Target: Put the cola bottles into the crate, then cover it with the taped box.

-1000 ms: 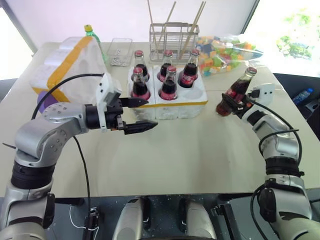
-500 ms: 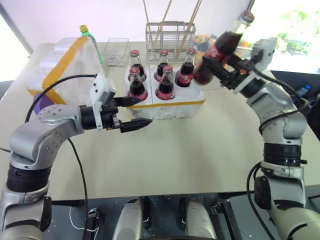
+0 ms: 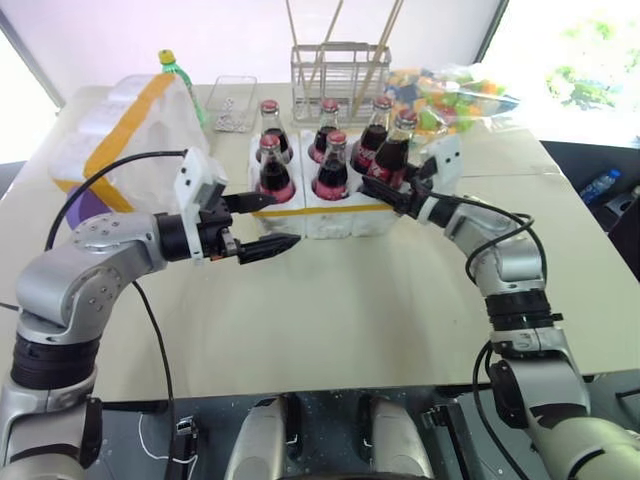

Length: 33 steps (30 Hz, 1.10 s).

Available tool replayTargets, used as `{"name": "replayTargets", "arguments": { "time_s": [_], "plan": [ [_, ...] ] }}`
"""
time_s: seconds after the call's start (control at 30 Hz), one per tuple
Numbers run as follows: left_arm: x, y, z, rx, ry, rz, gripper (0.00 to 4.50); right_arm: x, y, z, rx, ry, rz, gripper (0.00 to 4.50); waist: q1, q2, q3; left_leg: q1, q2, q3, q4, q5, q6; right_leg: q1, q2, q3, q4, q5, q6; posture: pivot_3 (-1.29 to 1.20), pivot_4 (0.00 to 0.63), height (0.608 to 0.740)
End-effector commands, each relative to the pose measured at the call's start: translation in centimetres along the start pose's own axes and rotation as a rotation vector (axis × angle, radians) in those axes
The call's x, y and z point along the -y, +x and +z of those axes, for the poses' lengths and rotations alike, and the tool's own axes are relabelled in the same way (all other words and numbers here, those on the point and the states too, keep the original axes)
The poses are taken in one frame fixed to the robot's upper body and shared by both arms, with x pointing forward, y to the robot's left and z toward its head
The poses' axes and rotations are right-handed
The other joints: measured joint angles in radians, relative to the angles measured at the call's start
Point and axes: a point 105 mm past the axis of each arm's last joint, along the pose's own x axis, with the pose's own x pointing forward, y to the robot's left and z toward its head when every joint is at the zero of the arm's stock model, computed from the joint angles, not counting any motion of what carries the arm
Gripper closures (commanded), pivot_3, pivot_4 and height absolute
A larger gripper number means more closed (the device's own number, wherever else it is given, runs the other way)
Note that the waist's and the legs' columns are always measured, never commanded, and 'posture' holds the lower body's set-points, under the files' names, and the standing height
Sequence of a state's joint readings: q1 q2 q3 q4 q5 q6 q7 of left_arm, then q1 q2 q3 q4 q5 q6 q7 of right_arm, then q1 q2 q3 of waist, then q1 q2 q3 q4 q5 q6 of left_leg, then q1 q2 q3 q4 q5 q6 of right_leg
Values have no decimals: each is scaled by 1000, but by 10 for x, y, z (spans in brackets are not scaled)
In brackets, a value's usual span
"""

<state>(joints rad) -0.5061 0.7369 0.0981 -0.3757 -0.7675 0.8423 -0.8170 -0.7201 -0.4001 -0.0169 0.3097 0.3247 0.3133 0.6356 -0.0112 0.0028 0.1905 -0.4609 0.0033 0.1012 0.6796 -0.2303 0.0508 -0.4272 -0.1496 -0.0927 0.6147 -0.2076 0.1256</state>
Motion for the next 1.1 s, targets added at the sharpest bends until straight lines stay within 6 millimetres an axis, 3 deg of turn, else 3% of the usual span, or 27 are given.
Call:
{"name": "replayTargets", "arguments": {
  "time_s": [0.03, 0.1, 0.27, 0.33, 0.5, 0.7, 0.9, 1.1],
  "plan": [
    [1, -4, 10, 30, 47, 14, 0, 6, 0, 2, -10, -29, -19, 674, 0, 0, 0, 0, 0, 0, 0, 0, 0, 0, 0, 0, 0, 0, 0, 0, 150, 736],
    [0, -6, 8, 20, 48, 25, 0, 3, -1, 6, -1, -26, -2, 27, 0, -1, 0, 1, 0, 0, 0, 0, 0, 1, 0, 0, 0, 0, 0, 0, 150, 736],
    [-10, -17, 5, -16, 66, 100, 0, -6, -13, 26, 24, -87, 69, 27, 1, 0, 0, 0, 0, -1, 0, 0, 0, 0, 0, 0, 0, 0, 0, 0, 150, 736],
    [-17, -28, 9, -43, 89, 159, 0, -8, -26, 44, 42, -111, 112, 27, 1, 0, 0, 0, 0, 0, 0, 0, 0, -1, 0, 0, 0, 0, 0, 0, 150, 736],
    [-25, -74, 29, -176, 136, 321, 0, 0, -76, 94, 32, -215, 233, 27, 0, 0, 0, 0, 1, 0, -1, 0, 0, -2, 0, 0, -1, 0, 0, 0, 150, 736],
    [-45, -148, 25, -493, -12, 718, 0, 5, -115, 143, -10, -271, 372, 27, -2, 0, 2, 0, 1, 1, -3, -5, 1, -3, 0, 0, -2, -2, -3, 0, 150, 736],
    [-63, -191, 24, -593, -48, 941, 0, -8, -127, 155, -51, -313, 539, 27, 1, -1, 2, 0, 2, 3, -8, -4, -1, -11, -1, 0, -3, -2, -4, 0, 150, 736],
    [-90, -202, 8, -605, -83, 1005, 0, -18, -124, 160, -30, -329, 591, 27, 0, -1, 2, -1, 2, 6, -14, 1, -10, -13, -1, 1, -1, 0, -2, 0, 150, 736]
  ]
}}
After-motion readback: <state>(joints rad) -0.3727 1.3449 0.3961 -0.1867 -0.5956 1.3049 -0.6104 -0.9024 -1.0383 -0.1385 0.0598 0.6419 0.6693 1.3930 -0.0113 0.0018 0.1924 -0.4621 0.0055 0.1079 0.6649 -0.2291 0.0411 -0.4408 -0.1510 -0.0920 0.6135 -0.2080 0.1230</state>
